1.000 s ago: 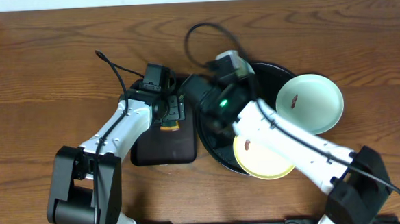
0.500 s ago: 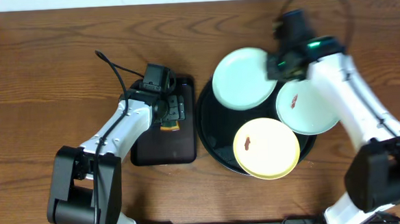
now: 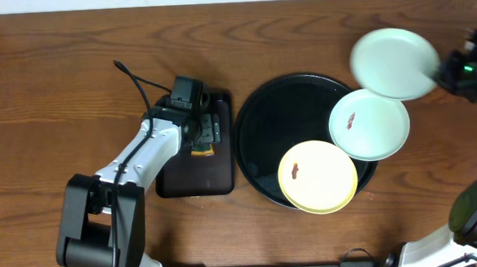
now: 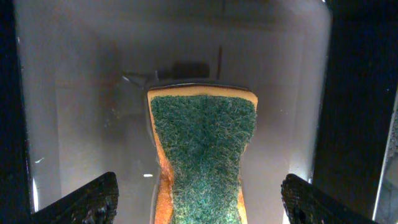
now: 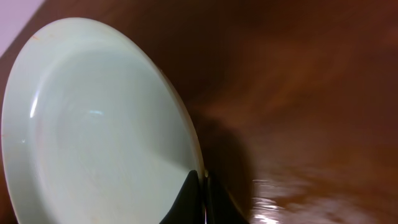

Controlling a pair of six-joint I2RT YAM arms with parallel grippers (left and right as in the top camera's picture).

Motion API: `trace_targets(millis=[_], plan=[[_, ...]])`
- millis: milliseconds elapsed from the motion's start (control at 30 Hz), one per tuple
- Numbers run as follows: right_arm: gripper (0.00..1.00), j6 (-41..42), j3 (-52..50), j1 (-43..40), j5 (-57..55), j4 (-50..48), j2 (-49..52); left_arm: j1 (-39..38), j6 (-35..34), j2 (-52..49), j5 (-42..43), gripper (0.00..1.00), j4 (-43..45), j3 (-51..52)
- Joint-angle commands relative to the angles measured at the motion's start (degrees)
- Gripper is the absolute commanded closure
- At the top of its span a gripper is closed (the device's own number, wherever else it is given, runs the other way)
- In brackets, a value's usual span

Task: Clean dirty plates on tray and stack at the side
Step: 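Carry the plate right and set it down beside the tray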

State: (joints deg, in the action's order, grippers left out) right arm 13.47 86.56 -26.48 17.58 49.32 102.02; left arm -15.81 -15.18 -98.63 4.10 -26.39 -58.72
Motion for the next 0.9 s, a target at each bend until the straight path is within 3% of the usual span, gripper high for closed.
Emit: trace_targets(millis=[0, 200, 633, 700, 767, 867], plan=[[0.99, 2.4, 0.8, -4.5, -6.3, 1.1, -2.3, 0.1, 0.1, -0.4, -0.7, 0.16, -0.1, 0.4], [0.99, 5.6, -1.1, -10.0, -17.0, 3.3, -2.3, 0.1, 0.1, -0.4, -0.7, 0.16, -0.1, 0.4], [0.98, 10.3, -14.7, -11.3, -22.7, -2.1, -2.3, 0.1, 0.1, -0.4, -0.7, 0.16, -0.1, 0.4], [0.85, 10.1, -15.8, -11.3, -21.9, -3.1, -2.3, 0.1, 0.1, -0.4, -0.7, 0.16, -0.1, 0.4], [0.6, 8.3, -15.6, -11.3, -21.2, -3.2, -2.3, 0.1, 0.1, -0.4, -0.7, 0.16, -0.1, 0.4], [0.56, 4.6, -14.1, -11.3, -20.1, -2.2, -2.3, 0.1, 0.1, -0.4, -0.7, 0.16, 0.0, 0.4]])
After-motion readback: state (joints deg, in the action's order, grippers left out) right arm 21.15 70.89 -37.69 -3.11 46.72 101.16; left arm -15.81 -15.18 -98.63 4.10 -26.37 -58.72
